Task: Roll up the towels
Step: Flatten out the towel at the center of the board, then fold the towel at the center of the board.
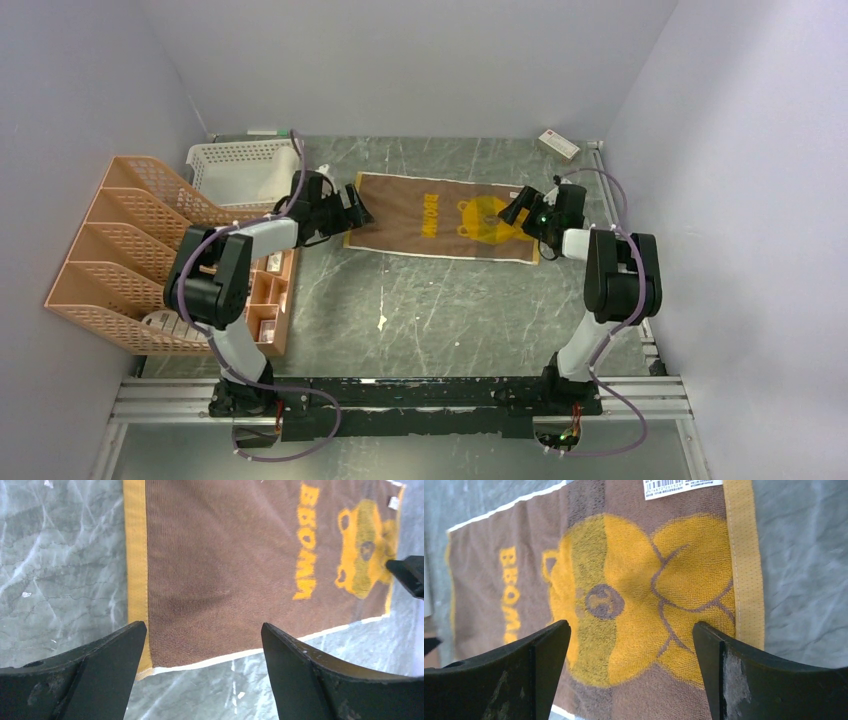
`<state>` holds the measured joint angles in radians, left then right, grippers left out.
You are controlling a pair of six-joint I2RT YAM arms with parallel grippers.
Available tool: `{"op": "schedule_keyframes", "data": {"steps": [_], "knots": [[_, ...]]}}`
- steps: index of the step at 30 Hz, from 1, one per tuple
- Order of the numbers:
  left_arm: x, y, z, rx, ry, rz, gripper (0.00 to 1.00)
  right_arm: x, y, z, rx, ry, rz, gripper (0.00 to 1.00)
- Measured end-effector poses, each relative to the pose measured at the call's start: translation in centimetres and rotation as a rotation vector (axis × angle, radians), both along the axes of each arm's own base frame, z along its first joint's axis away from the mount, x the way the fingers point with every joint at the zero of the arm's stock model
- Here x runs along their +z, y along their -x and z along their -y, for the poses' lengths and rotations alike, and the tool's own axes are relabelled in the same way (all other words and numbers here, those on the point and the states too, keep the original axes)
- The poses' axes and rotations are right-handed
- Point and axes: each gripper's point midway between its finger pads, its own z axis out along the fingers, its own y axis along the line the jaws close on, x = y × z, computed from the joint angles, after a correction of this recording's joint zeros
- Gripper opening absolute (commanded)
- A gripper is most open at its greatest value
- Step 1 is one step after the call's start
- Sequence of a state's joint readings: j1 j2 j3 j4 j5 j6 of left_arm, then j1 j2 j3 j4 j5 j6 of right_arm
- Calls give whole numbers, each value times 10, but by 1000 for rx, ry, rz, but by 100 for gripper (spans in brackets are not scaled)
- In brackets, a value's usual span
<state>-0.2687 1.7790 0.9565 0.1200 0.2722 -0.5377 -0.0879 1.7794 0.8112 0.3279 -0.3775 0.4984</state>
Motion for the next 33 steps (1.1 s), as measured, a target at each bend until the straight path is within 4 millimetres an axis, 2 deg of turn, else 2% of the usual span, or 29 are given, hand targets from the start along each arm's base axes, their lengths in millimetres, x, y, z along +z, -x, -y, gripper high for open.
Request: {"op": "schedule_keyframes", "data": {"steps": [3, 5, 8, 11, 12, 13, 16, 19, 22, 25, 28, 33], "knots": [[18, -1, 2, -2, 14, 27, 99, -1, -10, 10, 0, 68, -3, 95], [34, -9, 4, -3, 18, 57, 99, 0, -16, 17, 7, 117, -8, 96], [57, -30, 7, -4, 11, 120, 96, 8, -20, 21, 47, 155, -1, 98], [66, -60, 6, -5, -9, 167, 90, 28, -24, 14, 118, 146, 35, 99], [64, -75, 5, -8, -22, 180, 87, 42, -29, 10, 148, 138, 66, 100], [63, -79, 5, -8, -25, 182, 81, 58, -34, 6, 173, 131, 104, 100], [42, -108, -2, -7, -61, 172, 73, 100, -50, 0, 214, 124, 210, 100], [15, -131, -7, -19, -100, 153, 72, 129, -64, 4, 227, 128, 277, 100], [-8, -146, -11, -25, -126, 125, 71, 142, -74, 14, 223, 136, 299, 100], [-20, -160, -15, -20, -135, 114, 71, 141, -82, 25, 214, 139, 295, 100], [-16, -179, -16, -16, -135, 134, 68, 128, -86, 30, 220, 128, 266, 100], [-21, -201, -13, -22, -144, 150, 50, 100, -84, 30, 224, 109, 197, 100]]}}
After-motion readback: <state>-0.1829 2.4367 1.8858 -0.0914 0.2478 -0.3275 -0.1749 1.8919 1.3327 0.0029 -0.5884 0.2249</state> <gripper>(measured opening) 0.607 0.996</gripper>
